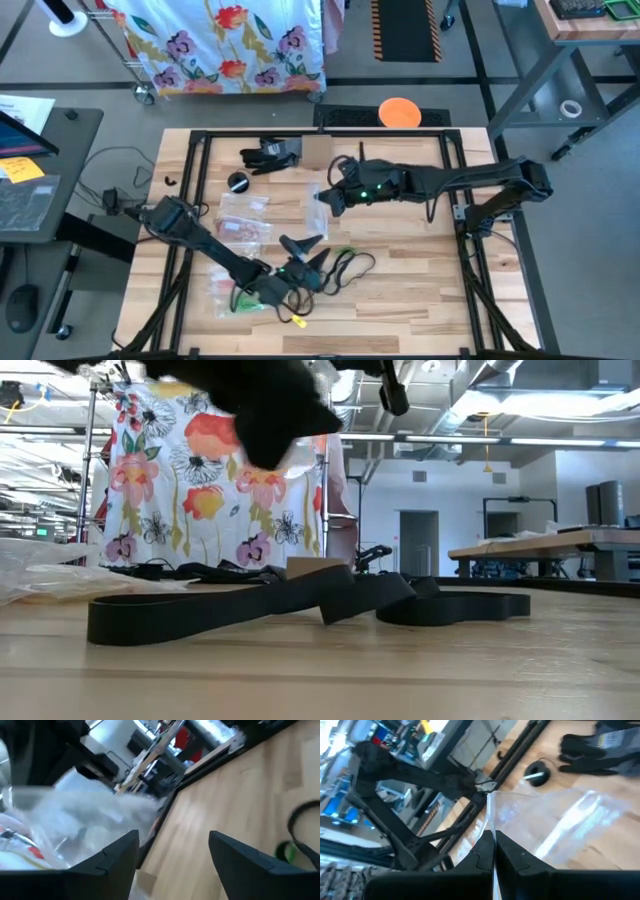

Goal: Sort rubber bands
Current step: Put the black rubber band into the transparent zip bag

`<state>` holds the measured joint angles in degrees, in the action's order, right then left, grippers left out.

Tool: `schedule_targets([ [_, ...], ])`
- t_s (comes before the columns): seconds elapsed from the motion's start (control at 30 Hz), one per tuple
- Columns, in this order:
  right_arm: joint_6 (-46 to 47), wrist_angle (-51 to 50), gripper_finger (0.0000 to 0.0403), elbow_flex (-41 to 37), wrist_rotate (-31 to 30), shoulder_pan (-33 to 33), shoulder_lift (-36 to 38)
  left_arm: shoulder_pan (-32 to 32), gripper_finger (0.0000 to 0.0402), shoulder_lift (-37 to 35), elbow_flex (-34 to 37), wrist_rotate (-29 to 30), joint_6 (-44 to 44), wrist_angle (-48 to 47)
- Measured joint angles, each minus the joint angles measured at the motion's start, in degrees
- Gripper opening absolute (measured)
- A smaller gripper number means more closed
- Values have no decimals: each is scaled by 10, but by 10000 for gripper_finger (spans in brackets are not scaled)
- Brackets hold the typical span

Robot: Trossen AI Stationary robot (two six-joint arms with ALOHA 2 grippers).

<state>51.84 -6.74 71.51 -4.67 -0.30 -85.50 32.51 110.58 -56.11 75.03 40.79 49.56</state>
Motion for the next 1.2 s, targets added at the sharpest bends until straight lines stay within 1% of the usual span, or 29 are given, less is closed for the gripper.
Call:
schedule_targets([
  [0.03, 4, 4, 0, 0, 0, 4, -4, -4, 232, 12, -21, 6, 8, -2],
  [0.1, 6, 18, 0, 0, 0, 9, -10, -9, 229, 32, -58, 40, 20, -8],
  [0.17, 4, 13, 0, 0, 0, 10, -10, -12, 223, 48, -90, 63, 32, -25],
  [0.33, -10, 3, 0, 0, 1, 3, -7, 7, 206, 59, -127, 64, 24, -125],
  [0.37, -12, 1, 0, 0, 1, 1, -5, 11, 203, 57, -129, 74, 22, -136],
  [0.43, -13, 3, 0, 0, 1, 1, -2, 18, 197, 48, -128, 109, 29, -153],
  [0.6, -26, -12, 0, 0, 2, 0, 6, 30, 181, -2, -127, 124, -1, -219],
  [0.7, -27, -7, 0, 0, 2, -1, 13, 30, 173, -41, -109, 137, -57, -268],
  [0.77, -28, -8, 0, 0, 2, -1, 16, 28, 170, -67, -91, 135, -122, -314],
  [0.8, -28, -8, 0, 0, 2, -2, 17, 25, 169, -78, -81, 124, -160, -338],
  [0.87, -28, -7, 0, 0, 2, -2, 17, 16, 169, -96, -63, 68, -241, -379],
  [0.9, -28, -6, 0, 0, 2, -2, 17, 10, 169, -101, -55, 25, -277, -389],
  [0.93, -28, -6, 0, 0, 2, -3, 17, 2, 169, -104, -49, -14, -303, -392],
  [1.0, -28, -3, 0, 0, 2, -7, 17, -10, 169, -103, -45, -54, -332, -393],
  [1.1, -28, 0, 0, 0, -3, -12, 17, -17, 169, -100, -45, -49, -349, -395],
  [1.2, -25, 5, 0, 0, -6, -14, 17, -22, 169, -101, -45, -7, -356, -397],
])
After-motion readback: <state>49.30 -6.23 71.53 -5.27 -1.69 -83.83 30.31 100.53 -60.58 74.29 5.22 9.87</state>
